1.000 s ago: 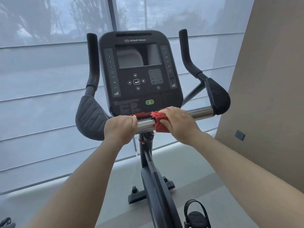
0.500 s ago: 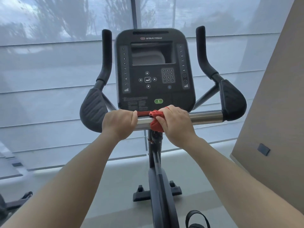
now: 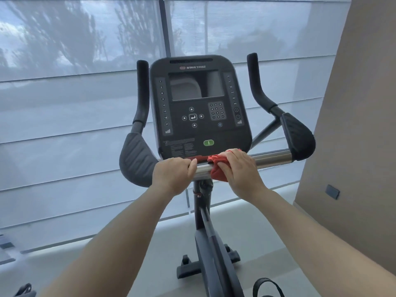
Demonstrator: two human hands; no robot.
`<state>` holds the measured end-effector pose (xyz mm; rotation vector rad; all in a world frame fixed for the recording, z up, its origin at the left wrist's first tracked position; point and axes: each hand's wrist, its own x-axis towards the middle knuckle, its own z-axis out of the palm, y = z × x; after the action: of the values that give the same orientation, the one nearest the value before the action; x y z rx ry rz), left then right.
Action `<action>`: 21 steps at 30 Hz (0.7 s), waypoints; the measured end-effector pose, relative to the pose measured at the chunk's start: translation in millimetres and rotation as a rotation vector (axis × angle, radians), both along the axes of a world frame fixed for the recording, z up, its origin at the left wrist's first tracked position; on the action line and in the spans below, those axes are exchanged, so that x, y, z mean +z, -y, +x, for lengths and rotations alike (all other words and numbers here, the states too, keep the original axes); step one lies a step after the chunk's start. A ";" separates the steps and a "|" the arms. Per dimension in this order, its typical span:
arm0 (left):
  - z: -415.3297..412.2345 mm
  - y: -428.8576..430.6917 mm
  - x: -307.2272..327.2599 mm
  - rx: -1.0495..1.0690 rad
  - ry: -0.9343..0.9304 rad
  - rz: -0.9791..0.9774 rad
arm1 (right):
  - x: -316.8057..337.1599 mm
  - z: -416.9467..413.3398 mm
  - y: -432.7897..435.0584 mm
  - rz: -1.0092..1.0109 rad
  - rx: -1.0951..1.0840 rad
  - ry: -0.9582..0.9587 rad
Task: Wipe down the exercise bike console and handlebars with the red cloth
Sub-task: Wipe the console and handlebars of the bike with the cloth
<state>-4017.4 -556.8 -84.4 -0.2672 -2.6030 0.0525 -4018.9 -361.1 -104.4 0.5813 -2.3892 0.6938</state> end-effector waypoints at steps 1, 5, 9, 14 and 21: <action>0.6 6.6 3.3 -0.061 0.024 -0.026 | 2.0 0.6 5.0 -0.051 -0.036 0.010; 5.0 62.9 14.4 -0.166 0.047 -0.116 | 7.2 7.4 45.7 -0.161 -0.051 0.051; 3.8 98.2 11.4 -0.305 -0.034 -0.090 | 4.1 14.8 87.6 -0.003 -0.068 -0.022; 0.2 96.6 6.9 -0.299 -0.123 -0.034 | 12.9 7.9 82.1 0.053 -0.118 0.007; -0.5 98.4 7.1 -0.332 -0.088 -0.025 | 20.8 6.2 102.3 0.006 -0.309 0.075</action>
<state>-4017.9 -655.2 -77.3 -0.6858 -2.4389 -0.0201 -4012.7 -463.4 -83.6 0.1829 -2.4764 0.5800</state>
